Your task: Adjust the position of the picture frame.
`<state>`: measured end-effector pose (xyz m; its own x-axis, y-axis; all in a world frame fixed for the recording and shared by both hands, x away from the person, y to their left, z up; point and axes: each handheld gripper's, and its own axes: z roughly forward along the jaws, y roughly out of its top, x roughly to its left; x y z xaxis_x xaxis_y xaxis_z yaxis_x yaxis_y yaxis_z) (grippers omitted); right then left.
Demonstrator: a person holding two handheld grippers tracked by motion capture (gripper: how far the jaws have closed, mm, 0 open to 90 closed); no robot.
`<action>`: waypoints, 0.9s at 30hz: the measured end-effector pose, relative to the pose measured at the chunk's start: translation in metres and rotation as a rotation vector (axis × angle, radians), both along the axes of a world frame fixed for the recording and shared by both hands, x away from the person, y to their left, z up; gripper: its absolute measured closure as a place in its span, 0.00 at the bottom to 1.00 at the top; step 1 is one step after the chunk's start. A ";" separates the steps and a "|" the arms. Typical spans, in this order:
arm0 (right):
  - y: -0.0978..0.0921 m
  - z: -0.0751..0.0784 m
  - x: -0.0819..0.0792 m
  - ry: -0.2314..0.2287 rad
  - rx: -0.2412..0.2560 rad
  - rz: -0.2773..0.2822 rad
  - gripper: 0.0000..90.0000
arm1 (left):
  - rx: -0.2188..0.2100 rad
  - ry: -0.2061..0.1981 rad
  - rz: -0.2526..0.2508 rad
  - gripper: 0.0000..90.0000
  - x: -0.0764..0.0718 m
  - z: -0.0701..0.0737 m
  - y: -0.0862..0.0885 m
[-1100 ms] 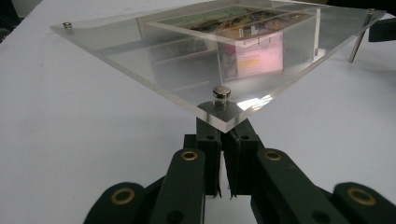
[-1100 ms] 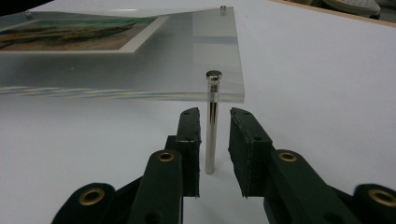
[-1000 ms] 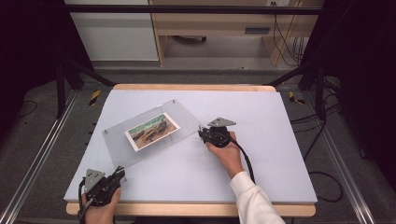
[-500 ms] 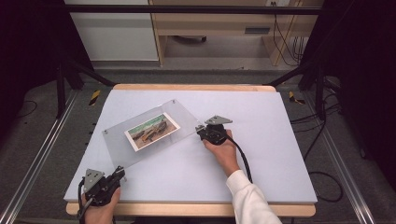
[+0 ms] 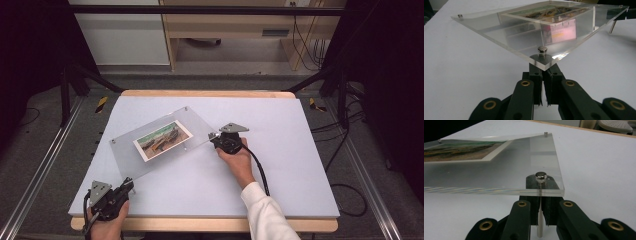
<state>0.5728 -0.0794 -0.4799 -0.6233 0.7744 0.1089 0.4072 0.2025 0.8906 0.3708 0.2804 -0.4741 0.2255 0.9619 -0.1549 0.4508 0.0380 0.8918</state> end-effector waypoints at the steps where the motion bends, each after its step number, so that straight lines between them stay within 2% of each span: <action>1: 0.000 0.000 0.000 0.000 0.004 0.000 0.94 | 0.001 -0.004 0.001 0.93 0.000 0.001 0.000; 6: -0.001 0.000 0.001 -0.009 0.041 -0.012 0.89 | 0.001 -0.011 0.001 0.94 -0.001 0.002 0.000; 9: -0.001 -0.001 0.001 -0.005 0.056 -0.012 0.91 | 0.000 -0.010 0.001 0.94 -0.001 0.002 0.000; 13: 0.000 0.000 0.000 -0.026 0.021 -0.004 0.94 | 0.001 -0.011 0.000 0.94 0.000 0.002 0.000; 22: 0.000 0.002 0.000 -0.027 0.011 0.008 0.94 | 0.008 -0.019 0.004 0.90 0.000 0.002 -0.001; 27: 0.000 0.002 0.000 -0.021 0.011 0.008 0.94 | -0.005 -0.022 0.013 0.90 0.002 0.001 0.000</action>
<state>0.5730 -0.0797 -0.4774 -0.6316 0.7683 0.1039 0.3869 0.1962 0.9010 0.3728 0.2804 -0.4728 0.2161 0.9641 -0.1545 0.4306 0.0479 0.9013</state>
